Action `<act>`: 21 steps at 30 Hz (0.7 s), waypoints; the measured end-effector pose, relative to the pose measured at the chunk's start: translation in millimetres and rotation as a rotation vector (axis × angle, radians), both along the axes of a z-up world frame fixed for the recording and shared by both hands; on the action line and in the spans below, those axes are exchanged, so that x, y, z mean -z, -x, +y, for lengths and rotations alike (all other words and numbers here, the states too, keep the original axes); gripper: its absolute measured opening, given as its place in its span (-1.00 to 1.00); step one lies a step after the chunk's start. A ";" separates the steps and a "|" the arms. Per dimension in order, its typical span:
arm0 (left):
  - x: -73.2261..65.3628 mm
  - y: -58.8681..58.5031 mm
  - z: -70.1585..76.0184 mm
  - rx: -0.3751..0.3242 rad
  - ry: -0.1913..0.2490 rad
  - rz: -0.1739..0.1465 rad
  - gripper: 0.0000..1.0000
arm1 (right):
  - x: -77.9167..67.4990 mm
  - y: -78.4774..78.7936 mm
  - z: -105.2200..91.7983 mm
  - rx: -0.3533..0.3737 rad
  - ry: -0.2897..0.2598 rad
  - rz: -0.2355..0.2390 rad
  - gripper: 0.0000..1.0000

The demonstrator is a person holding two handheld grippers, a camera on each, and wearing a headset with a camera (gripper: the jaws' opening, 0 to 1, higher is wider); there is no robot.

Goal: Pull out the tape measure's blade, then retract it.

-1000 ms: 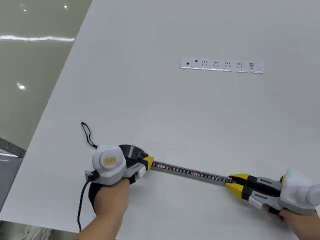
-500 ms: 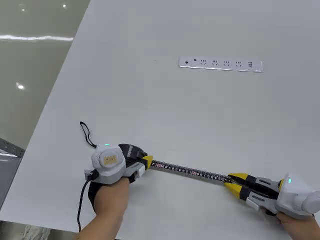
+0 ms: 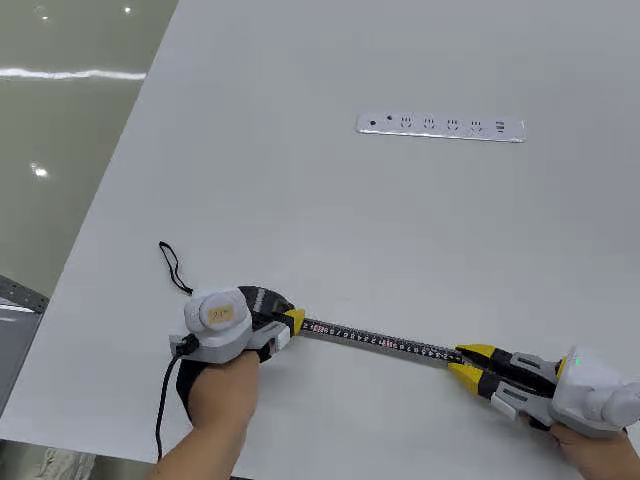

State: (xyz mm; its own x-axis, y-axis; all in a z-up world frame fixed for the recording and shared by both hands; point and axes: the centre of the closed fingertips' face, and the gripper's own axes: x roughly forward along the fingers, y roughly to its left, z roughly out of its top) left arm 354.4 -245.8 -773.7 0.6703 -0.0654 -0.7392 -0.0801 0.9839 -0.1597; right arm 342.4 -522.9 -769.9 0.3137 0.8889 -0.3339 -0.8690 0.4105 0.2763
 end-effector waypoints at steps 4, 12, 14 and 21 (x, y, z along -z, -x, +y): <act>0.4 0.2 0.5 0.000 -0.002 0.003 0.37 | 0.3 0.7 5.6 -0.005 0.001 0.001 -0.75; 0.4 0.1 1.0 0.003 -0.001 0.000 0.36 | 0.4 0.5 5.9 -0.005 0.001 0.001 -0.75; 0.5 0.0 1.1 0.002 -0.001 0.001 0.36 | 0.3 -0.1 5.9 -0.005 0.000 0.006 -0.75; 0.6 0.2 0.9 0.002 0.001 0.003 0.36 | 0.9 0.5 9.5 -0.010 0.002 0.006 -0.75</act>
State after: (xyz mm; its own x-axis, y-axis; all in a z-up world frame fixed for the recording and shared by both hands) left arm 354.2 -244.9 -774.2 0.6681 -0.0676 -0.7410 -0.0781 0.9840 -0.1602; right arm 341.9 -513.3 -770.9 0.3027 0.8912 -0.3379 -0.8716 0.4022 0.2803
